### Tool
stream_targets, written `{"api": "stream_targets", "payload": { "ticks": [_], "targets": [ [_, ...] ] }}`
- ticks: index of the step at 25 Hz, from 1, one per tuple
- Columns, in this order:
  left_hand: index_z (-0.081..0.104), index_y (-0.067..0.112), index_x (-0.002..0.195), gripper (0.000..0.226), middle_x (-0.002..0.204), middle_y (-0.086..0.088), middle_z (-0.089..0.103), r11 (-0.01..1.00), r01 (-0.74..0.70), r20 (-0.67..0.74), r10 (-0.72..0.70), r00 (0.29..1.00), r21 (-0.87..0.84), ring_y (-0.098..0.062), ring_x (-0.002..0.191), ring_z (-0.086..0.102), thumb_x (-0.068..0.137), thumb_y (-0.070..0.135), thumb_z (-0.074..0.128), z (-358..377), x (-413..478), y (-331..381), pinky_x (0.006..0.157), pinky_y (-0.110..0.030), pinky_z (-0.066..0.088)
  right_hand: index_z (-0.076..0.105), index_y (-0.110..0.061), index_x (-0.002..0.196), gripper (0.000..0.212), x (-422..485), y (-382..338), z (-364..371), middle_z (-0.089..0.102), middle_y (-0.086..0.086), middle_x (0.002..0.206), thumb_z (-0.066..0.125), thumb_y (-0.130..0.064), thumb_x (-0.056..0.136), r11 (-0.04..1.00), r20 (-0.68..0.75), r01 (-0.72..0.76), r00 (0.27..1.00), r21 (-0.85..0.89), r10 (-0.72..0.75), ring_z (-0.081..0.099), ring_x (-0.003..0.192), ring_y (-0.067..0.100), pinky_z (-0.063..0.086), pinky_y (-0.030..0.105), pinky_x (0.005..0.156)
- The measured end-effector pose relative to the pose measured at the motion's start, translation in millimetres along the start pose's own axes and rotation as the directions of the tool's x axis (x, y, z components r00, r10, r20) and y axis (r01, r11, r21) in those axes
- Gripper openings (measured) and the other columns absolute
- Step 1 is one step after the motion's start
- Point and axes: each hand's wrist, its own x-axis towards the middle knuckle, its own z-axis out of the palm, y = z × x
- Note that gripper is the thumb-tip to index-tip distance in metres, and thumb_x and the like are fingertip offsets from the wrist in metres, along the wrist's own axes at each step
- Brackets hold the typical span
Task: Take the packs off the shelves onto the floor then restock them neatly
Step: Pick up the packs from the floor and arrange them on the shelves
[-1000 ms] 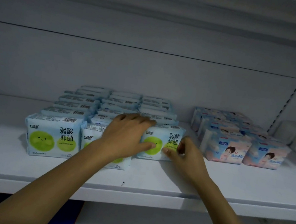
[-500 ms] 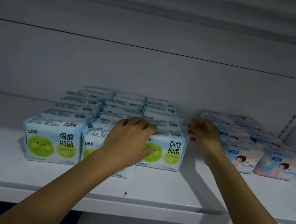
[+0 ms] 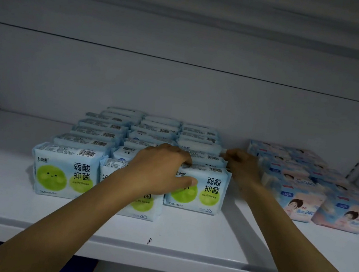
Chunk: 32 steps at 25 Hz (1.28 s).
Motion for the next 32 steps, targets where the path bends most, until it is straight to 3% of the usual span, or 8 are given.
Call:
{"api": "stream_targets", "payload": {
  "ticks": [5,8,12,17,22,25,29,32],
  "targets": [
    [0.050,0.034,0.132,0.051,0.135,0.008,0.051,0.999,-0.013,0.051,0.011,0.999,0.040,-0.015,0.123,0.044,0.089,0.061,0.048,-4.2,-0.4,-1.0,0.095,-0.033,0.041,0.051,-0.017,0.072,0.024,-3.9,-35.9,-14.2,0.064,0.006,0.081,0.057,-0.007,0.094,0.944,-0.238,0.211,0.960,0.254,-0.151,0.063,0.074,0.022,0.058,0.031,0.062],
    [0.048,0.033,0.132,0.053,0.135,0.006,0.050,0.996,-0.028,0.058,0.023,0.998,0.079,-0.016,0.124,0.042,0.088,0.063,0.048,-7.5,-0.4,1.2,0.094,-0.033,0.038,0.055,-0.011,0.076,0.019,-12.1,-58.2,-21.0,0.067,0.012,0.081,0.054,-0.009,0.094,0.916,-0.168,0.022,0.984,0.400,0.050,0.062,0.065,0.022,0.055,0.031,0.055],
    [0.042,0.033,0.134,0.062,0.136,0.007,0.048,0.994,-0.042,0.056,0.037,0.998,0.100,-0.016,0.125,0.041,0.084,0.069,0.048,-3.9,-3.2,1.9,0.096,-0.035,0.037,0.056,-0.012,0.072,0.036,-24.4,-64.8,-22.1,0.055,0.002,0.048,0.036,-0.006,0.101,0.808,0.057,-0.234,0.969,0.540,0.242,0.042,0.035,0.007,0.030,0.013,0.033],
    [0.036,0.033,0.140,0.067,0.141,0.005,0.045,0.996,-0.053,0.071,0.048,0.996,0.069,-0.018,0.127,0.041,0.084,0.068,0.049,-3.2,-6.0,2.0,0.100,-0.036,0.038,0.057,-0.012,0.075,0.040,-31.7,-57.4,-21.3,0.054,0.004,0.054,0.028,-0.008,0.102,0.841,0.165,-0.325,0.945,0.432,0.281,0.039,0.030,0.005,0.027,0.009,0.032],
    [0.016,0.026,0.150,0.100,0.148,-0.002,0.032,0.986,-0.084,-0.392,0.021,0.920,-0.145,-0.021,0.130,0.037,0.074,0.056,0.072,-18.5,10.6,1.4,0.099,-0.037,0.042,0.059,-0.011,0.072,0.042,-29.4,-65.6,-16.3,0.055,0.003,0.054,0.027,-0.004,0.100,0.935,0.119,-0.281,0.958,0.216,0.261,0.035,0.030,0.004,0.024,0.012,0.033],
    [0.013,0.037,0.151,0.077,0.147,0.000,0.036,0.990,-0.138,-0.237,0.126,0.963,-0.037,-0.022,0.127,0.043,0.090,0.039,0.061,-27.0,36.4,6.1,0.097,-0.037,0.043,0.061,-0.011,0.083,0.034,-25.5,-73.5,-12.5,0.060,0.006,0.067,0.032,-0.010,0.101,0.955,0.112,-0.260,0.963,0.141,0.245,0.042,0.040,0.008,0.032,0.017,0.037],
    [0.036,0.033,0.142,0.048,0.131,0.001,0.049,0.989,-0.126,-0.158,0.113,0.981,-0.078,-0.023,0.115,0.048,0.097,0.025,0.052,-22.7,69.2,5.6,0.091,-0.033,0.043,0.060,-0.028,0.106,0.035,-24.0,-61.4,-20.1,0.066,0.003,0.099,0.043,-0.056,0.094,0.997,0.008,0.033,0.999,0.067,-0.034,0.060,0.079,0.013,0.048,0.027,0.063],
    [0.036,0.032,0.143,0.055,0.135,-0.001,0.047,0.971,-0.166,-0.149,0.140,0.979,-0.174,-0.023,0.120,0.047,0.094,0.023,0.058,-13.1,76.4,6.3,0.092,-0.028,0.037,0.059,-0.043,0.108,0.036,-24.1,-40.6,-24.8,0.066,-0.002,0.111,0.059,-0.064,0.079,0.944,0.152,0.328,0.935,-0.035,-0.319,0.065,0.095,0.017,0.056,0.037,0.078]
  ]
}}
